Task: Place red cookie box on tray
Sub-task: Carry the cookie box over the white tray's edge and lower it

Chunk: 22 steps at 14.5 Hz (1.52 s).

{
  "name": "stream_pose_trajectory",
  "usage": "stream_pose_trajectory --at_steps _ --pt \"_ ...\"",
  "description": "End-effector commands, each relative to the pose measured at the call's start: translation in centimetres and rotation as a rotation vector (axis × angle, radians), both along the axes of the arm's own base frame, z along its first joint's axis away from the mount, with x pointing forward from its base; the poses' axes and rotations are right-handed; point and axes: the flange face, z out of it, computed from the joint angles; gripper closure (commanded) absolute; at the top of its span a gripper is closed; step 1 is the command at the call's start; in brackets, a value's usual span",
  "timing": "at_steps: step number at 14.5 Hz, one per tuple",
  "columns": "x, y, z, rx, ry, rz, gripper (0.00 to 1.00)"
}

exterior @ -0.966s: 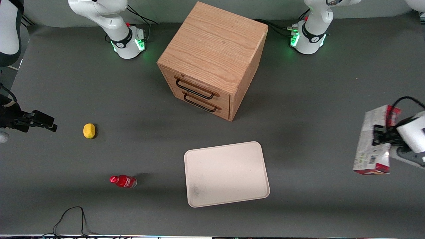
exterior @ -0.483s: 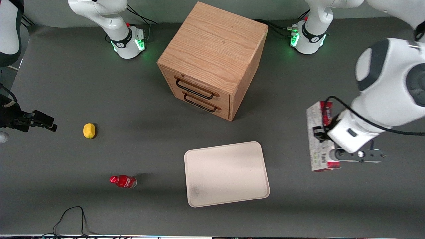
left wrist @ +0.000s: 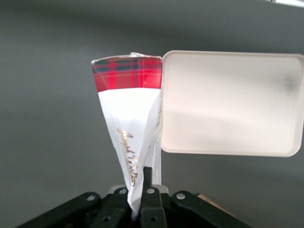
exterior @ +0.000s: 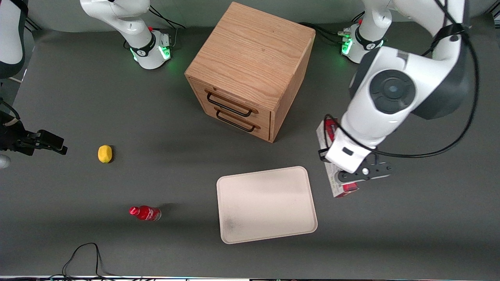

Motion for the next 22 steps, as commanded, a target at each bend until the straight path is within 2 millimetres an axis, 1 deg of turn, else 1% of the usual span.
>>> stream_pose_trajectory --at_steps 1,2,3,6,7,9,12,13,14,15,17,20,22 --pt "1.0 -1.8 0.7 -0.009 -0.057 0.084 1.0" --pt "1.1 -2.7 0.5 -0.015 -0.061 0.087 1.0" --pt "1.3 -3.1 0.5 -0.022 -0.069 0.093 1.0" --pt "2.2 -3.9 -0.4 -0.03 -0.082 0.082 1.0" --pt "2.6 -4.0 -1.5 -0.019 -0.072 0.059 1.0" --pt "2.7 -4.2 -2.3 -0.01 -0.066 -0.038 1.0" --pt "3.1 -4.5 -3.4 -0.014 -0.074 -0.078 1.0" --pt "3.4 -4.7 -4.4 -0.011 -0.069 -0.08 1.0" --pt "3.7 -4.7 -5.0 -0.018 -0.079 -0.08 1.0" --pt "4.1 -4.8 -6.1 -0.021 -0.083 -0.079 1.0" --pt "5.1 -5.1 -9.7 -0.022 -0.079 -0.075 1.0" --pt "6.4 -4.7 -14.4 -0.017 -0.074 -0.065 1.0" --pt "6.9 -4.5 -17.5 -0.003 -0.074 -0.066 1.0"
